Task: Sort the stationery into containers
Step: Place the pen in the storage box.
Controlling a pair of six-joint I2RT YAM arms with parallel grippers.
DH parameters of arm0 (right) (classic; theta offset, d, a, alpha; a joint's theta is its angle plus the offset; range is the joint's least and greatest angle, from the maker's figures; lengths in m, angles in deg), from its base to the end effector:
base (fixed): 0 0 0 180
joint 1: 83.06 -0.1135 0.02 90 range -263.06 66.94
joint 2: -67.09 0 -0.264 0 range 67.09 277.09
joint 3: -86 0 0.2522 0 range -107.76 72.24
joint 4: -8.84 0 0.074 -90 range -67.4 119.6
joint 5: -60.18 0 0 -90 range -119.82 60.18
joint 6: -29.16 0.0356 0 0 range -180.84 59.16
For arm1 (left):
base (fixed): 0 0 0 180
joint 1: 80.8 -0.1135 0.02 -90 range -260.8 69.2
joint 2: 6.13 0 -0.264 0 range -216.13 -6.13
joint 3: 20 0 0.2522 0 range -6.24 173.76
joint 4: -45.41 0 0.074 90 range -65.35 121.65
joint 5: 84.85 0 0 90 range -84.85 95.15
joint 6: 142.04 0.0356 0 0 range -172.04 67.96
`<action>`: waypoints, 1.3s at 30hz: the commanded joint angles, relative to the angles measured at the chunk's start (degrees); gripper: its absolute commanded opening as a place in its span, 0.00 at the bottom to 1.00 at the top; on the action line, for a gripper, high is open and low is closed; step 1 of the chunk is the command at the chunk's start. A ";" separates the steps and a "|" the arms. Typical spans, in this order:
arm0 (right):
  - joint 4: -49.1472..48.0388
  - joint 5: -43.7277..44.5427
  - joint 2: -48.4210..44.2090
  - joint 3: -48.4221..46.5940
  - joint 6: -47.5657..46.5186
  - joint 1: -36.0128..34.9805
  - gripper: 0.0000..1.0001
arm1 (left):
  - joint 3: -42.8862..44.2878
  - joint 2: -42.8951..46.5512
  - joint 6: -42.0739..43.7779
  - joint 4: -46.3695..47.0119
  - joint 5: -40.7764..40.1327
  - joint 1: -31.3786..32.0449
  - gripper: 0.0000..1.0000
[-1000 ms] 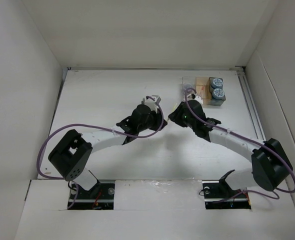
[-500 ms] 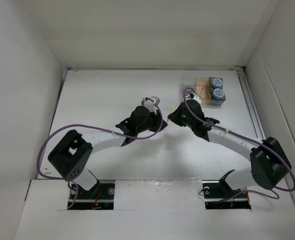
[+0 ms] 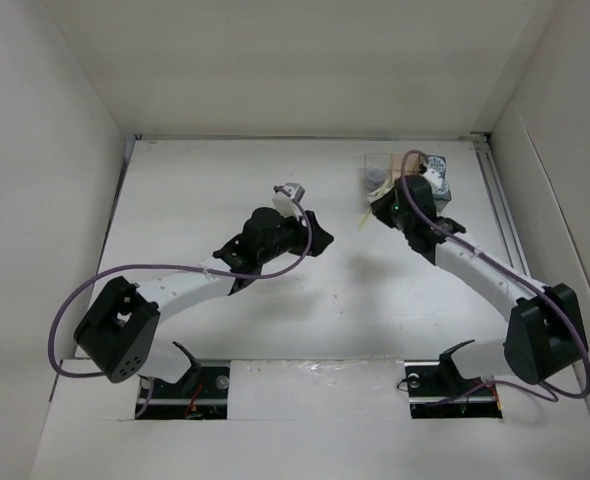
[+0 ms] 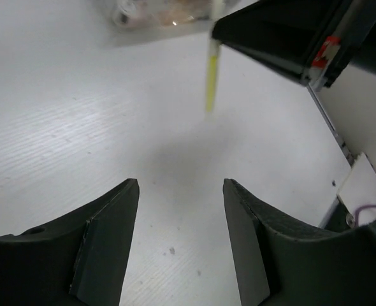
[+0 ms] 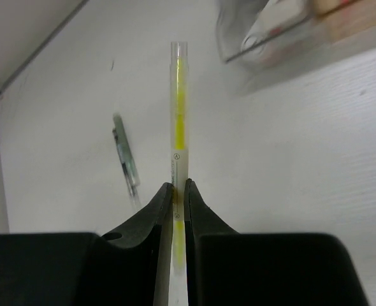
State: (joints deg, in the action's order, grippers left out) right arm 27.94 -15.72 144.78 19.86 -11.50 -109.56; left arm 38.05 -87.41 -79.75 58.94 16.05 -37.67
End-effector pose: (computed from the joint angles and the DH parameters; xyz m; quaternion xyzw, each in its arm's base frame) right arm 0.2761 0.1280 0.2656 0.2303 0.8332 0.2178 0.4531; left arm 0.2283 -0.2231 0.2566 0.1628 0.7458 -0.4312 0.4810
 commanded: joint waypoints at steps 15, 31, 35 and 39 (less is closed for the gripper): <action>22.17 22.17 18.54 -32.87 -12.77 16.48 0.03 | -0.61 2.61 1.51 -4.26 -6.94 -1.04 0.50; 24.54 26.32 34.36 -44.21 -16.11 15.87 0.03 | -0.61 1.47 0.98 -4.26 -6.33 -1.04 0.48; 23.13 26.32 35.86 -45.35 -16.65 15.25 0.03 | -0.61 0.94 0.98 -4.26 -6.85 -1.04 0.48; 23.13 27.46 38.76 -47.63 -17.70 14.03 0.03 | -0.61 0.94 0.98 -4.26 -6.85 -1.04 0.48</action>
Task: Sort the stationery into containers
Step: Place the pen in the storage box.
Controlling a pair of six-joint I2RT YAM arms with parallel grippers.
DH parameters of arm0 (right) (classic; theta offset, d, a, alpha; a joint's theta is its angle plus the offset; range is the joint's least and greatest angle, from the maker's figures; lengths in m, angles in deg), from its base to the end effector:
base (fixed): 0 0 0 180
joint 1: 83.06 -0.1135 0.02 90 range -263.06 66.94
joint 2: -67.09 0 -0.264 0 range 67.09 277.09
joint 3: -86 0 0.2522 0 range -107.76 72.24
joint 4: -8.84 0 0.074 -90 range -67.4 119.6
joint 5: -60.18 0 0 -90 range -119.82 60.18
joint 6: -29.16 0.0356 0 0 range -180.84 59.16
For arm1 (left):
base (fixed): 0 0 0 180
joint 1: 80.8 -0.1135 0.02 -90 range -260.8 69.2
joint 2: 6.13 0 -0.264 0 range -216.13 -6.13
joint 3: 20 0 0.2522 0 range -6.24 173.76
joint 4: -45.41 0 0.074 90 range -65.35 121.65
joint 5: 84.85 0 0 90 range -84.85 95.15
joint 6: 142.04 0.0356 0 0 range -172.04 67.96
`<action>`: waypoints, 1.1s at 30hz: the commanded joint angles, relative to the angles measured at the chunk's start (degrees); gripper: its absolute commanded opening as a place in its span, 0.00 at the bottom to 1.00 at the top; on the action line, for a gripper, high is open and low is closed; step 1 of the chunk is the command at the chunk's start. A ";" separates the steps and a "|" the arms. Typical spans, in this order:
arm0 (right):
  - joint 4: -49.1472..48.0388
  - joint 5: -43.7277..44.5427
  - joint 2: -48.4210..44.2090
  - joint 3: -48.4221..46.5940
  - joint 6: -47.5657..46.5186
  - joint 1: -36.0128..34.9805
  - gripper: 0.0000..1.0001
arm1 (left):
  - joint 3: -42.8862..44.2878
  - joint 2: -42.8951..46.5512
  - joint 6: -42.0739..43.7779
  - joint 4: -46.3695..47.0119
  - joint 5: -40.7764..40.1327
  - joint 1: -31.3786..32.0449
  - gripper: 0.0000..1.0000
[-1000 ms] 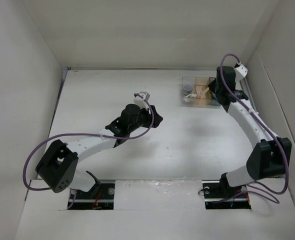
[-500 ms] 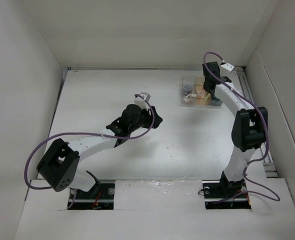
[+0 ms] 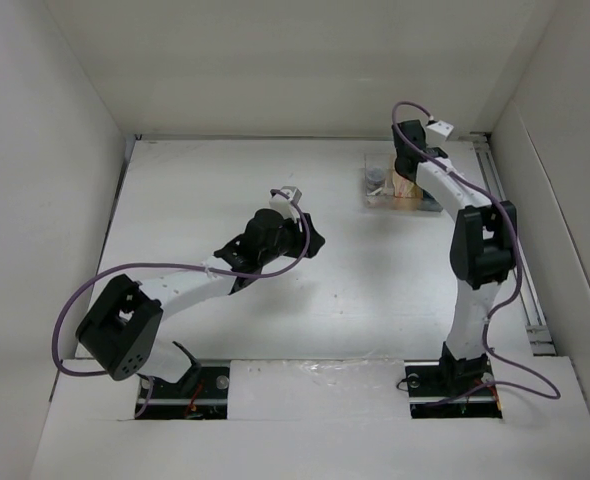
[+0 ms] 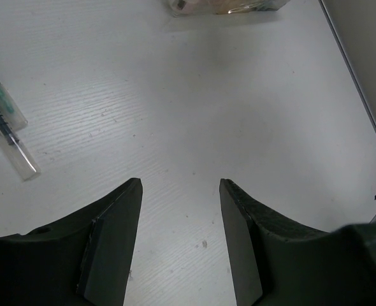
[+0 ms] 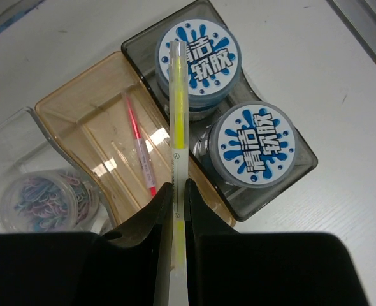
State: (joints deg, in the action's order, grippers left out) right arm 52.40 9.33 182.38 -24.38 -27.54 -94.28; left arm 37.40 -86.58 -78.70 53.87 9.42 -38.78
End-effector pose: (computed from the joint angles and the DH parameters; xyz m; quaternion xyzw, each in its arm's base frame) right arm 0.4472 0.0658 0.2545 0.2853 0.8420 -0.1634 0.4278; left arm 0.2317 -0.2123 0.2475 0.1282 0.7805 -0.3691 0.4880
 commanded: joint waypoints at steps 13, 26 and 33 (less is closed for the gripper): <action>-2.03 2.94 4.60 -6.13 -2.80 -4.06 0.10 | 0.57 0.11 -0.06 -1.03 -4.44 0.08 0.37; -1.50 2.33 2.93 -5.60 -1.05 -2.40 0.32 | 1.10 0.11 -1.21 -5.34 -14.81 0.08 0.34; -1.50 -1.00 -4.79 -0.96 2.91 -4.24 0.26 | 2.15 -0.41 -2.43 -8.68 -19.57 -2.19 0.33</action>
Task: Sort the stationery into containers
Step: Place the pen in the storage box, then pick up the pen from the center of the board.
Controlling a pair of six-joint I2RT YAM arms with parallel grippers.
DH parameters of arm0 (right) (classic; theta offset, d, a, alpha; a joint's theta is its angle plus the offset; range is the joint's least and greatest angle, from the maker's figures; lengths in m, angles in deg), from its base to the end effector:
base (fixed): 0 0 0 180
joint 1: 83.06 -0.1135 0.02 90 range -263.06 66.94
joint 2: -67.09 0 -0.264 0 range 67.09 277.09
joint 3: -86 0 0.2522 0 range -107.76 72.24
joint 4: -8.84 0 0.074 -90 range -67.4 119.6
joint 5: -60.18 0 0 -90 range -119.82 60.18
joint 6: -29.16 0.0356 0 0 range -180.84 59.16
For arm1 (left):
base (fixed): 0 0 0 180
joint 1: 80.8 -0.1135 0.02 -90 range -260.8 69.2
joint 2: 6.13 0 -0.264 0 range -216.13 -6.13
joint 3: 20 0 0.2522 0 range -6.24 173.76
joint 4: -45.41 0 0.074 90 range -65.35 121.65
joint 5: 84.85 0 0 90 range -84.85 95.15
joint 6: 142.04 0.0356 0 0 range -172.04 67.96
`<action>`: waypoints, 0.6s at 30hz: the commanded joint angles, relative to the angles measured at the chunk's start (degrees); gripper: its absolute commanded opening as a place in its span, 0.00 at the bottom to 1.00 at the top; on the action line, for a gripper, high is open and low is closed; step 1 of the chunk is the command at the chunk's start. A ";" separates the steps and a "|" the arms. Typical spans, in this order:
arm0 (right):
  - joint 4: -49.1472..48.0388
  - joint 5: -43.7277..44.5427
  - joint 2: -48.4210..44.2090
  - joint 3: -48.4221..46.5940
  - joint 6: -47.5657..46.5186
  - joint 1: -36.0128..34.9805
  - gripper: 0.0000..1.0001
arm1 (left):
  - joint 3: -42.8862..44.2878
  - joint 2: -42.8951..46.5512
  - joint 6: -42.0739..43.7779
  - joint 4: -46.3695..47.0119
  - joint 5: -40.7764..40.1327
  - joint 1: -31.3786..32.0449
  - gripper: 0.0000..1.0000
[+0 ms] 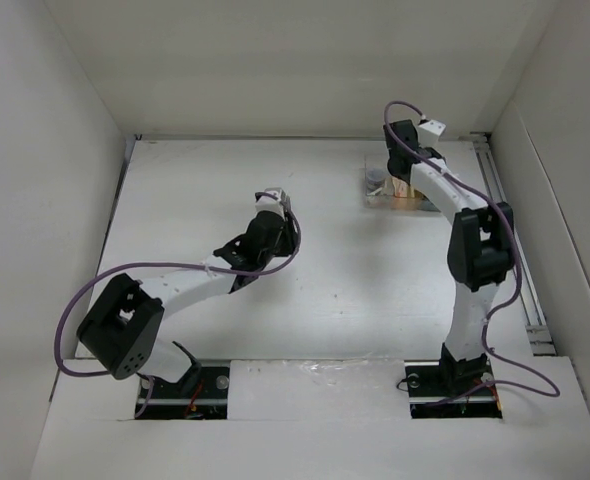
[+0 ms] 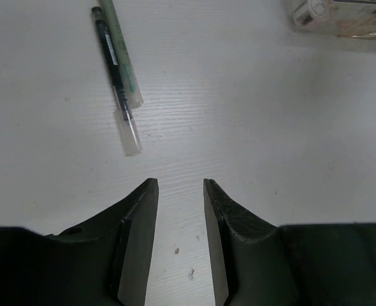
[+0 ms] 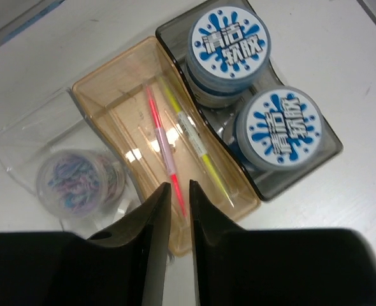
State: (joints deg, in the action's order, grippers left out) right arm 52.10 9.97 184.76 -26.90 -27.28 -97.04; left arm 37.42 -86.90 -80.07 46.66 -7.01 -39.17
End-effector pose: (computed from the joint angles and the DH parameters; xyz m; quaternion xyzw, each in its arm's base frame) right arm 0.4535 0.0894 0.2510 0.2694 0.8444 -0.1550 0.4362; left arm 0.2367 -0.2003 0.2332 0.0389 0.8261 -0.2451 0.5060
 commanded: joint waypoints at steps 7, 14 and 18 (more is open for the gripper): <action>-9.78 -13.41 -21.23 17.35 8.01 -5.17 0.00 | 1.52 -4.04 -1.59 -2.70 0.56 -5.42 0.23; -18.94 -21.25 -33.11 30.82 9.94 -11.23 0.12 | 4.06 -9.83 -0.54 -3.40 2.31 -5.42 0.25; -20.00 -22.30 -34.87 33.90 10.47 -13.53 0.44 | 5.56 -11.69 -0.53 -3.40 2.93 -5.42 0.36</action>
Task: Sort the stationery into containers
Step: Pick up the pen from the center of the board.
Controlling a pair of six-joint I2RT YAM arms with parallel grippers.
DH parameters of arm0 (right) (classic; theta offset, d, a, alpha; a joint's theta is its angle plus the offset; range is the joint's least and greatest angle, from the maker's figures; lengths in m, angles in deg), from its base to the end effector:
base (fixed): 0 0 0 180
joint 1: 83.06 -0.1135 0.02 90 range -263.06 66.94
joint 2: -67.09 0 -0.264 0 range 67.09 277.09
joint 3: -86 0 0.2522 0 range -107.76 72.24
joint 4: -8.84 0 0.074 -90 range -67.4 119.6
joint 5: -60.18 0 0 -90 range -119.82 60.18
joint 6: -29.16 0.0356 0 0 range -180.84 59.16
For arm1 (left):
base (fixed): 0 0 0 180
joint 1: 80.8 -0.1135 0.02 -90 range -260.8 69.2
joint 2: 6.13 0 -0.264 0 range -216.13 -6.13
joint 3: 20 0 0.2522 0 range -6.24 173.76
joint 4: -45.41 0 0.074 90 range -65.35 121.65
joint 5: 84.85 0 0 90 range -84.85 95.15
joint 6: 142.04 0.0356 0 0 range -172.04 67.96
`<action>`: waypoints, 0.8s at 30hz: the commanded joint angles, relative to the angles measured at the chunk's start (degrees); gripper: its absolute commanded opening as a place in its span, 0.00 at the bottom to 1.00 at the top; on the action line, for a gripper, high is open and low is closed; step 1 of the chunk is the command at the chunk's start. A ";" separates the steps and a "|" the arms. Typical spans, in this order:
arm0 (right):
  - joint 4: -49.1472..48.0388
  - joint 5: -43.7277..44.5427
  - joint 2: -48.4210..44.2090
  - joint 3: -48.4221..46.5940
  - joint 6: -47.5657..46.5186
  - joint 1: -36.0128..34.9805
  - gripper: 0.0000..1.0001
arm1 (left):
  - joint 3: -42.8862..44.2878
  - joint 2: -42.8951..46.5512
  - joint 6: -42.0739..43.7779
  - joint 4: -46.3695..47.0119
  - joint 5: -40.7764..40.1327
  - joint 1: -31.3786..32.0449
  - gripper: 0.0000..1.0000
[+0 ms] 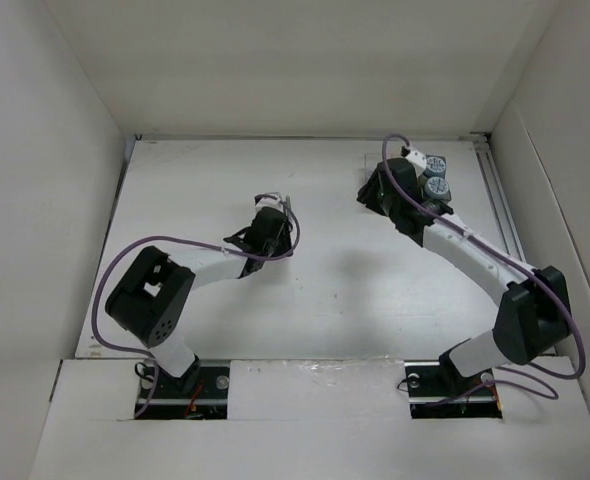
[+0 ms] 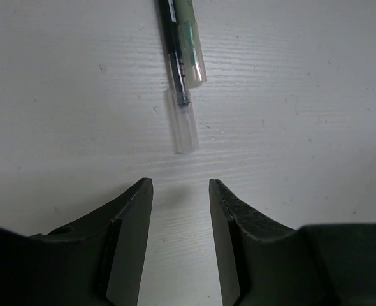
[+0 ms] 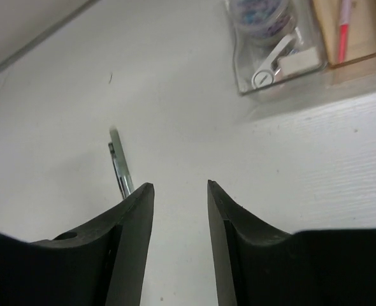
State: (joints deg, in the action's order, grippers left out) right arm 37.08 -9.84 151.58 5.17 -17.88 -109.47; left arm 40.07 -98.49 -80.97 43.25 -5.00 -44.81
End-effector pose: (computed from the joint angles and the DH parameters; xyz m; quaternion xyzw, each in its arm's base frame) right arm 0.3077 0.1393 0.3034 0.2073 0.8399 0.1474 0.4795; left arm 0.2739 -0.1912 0.1809 0.0131 0.8822 -0.1831 0.4337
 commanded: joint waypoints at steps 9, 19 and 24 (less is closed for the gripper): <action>-10.69 -7.68 -2.75 7.48 3.36 -4.08 0.46 | 8.72 -6.69 1.41 -2.28 -5.31 1.98 0.39; -11.32 -7.16 -4.68 10.55 5.12 -6.02 0.15 | 12.14 -12.14 1.42 -3.95 -9.27 1.98 0.26; -11.84 -7.16 -6.43 11.08 5.64 -6.02 0.23 | 12.76 -12.76 0.90 -5.35 -11.02 1.98 0.14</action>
State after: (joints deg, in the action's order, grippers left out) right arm 28.58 -16.94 147.34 16.27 -12.96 -115.15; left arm 51.12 -110.86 -80.01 40.01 -13.61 -42.91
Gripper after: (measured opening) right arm 0.223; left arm 0.159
